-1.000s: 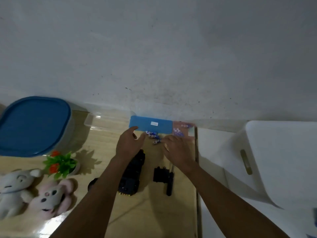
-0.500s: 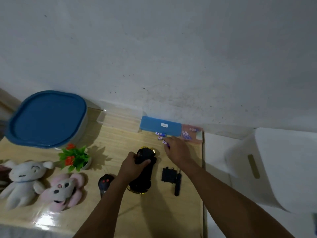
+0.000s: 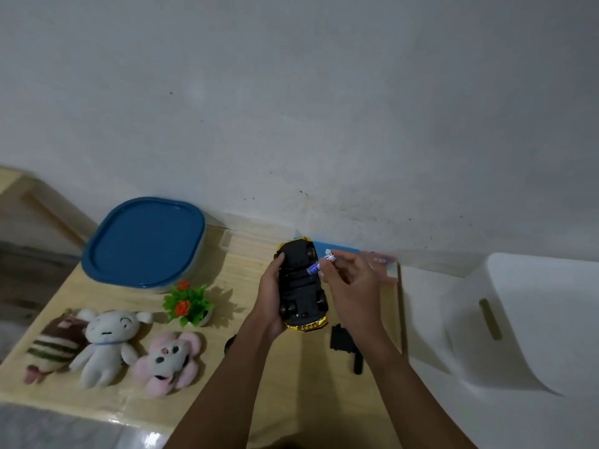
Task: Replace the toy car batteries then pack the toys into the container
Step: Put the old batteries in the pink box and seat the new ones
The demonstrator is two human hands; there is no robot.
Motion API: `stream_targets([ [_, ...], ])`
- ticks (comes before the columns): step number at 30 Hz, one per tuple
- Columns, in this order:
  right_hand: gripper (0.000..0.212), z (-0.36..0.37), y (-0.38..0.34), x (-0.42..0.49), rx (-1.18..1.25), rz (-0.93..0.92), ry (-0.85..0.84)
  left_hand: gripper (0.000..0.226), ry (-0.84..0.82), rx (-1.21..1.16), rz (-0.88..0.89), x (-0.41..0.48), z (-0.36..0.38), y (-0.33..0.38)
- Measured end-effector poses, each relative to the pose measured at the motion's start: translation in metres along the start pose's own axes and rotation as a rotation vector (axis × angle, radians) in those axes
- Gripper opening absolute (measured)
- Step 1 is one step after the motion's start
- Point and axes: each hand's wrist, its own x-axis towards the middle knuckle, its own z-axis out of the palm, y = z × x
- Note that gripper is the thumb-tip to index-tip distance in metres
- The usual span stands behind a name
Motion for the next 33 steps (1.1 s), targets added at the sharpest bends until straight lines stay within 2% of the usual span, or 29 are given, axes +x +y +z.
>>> stream_targets([
  [7,0.013,0.005,-0.002,-0.005,-0.425,-0.249,0.157,0.052,-0.102,-0.005,0.042,-0.012,0.019,0.004],
  [13,0.017,0.009,0.001,-0.005,-0.472,-0.349,0.24,0.046,-0.094,0.141,0.092,-0.018,0.024,0.007],
  [16,0.024,0.012,0.003,-0.004,-0.525,-0.324,0.202,0.049,-0.053,0.184,0.131,-0.013,0.02,0.007],
  [20,0.025,0.014,0.008,-0.004,-0.625,-0.4,0.191,0.04,-0.043,0.195,0.196,-0.013,0.02,0.01],
  [23,0.034,0.012,0.013,-0.003,-0.785,-0.44,0.089,0.033,-0.065,0.232,0.229,-0.012,0.019,0.013],
  [26,0.045,0.009,0.019,-0.003,-0.879,-0.373,-0.046,0.032,-0.061,0.253,0.23,-0.009,0.013,0.012],
  [28,0.052,0.007,0.022,0.002,-0.851,-0.281,-0.157,0.034,-0.026,0.24,0.204,-0.006,0.006,0.009],
  [30,0.049,0.002,0.024,0.007,-0.672,-0.176,-0.266,0.041,0.018,0.22,0.158,-0.001,0.0,0.008],
  [31,0.043,-0.001,0.025,0.01,-0.54,-0.145,-0.273,0.044,0.035,0.21,0.134,0.0,-0.002,0.009],
  [33,0.032,-0.009,0.032,0.021,-0.298,-0.096,-0.111,0.047,0.048,0.187,0.116,0.002,-0.002,0.016],
])
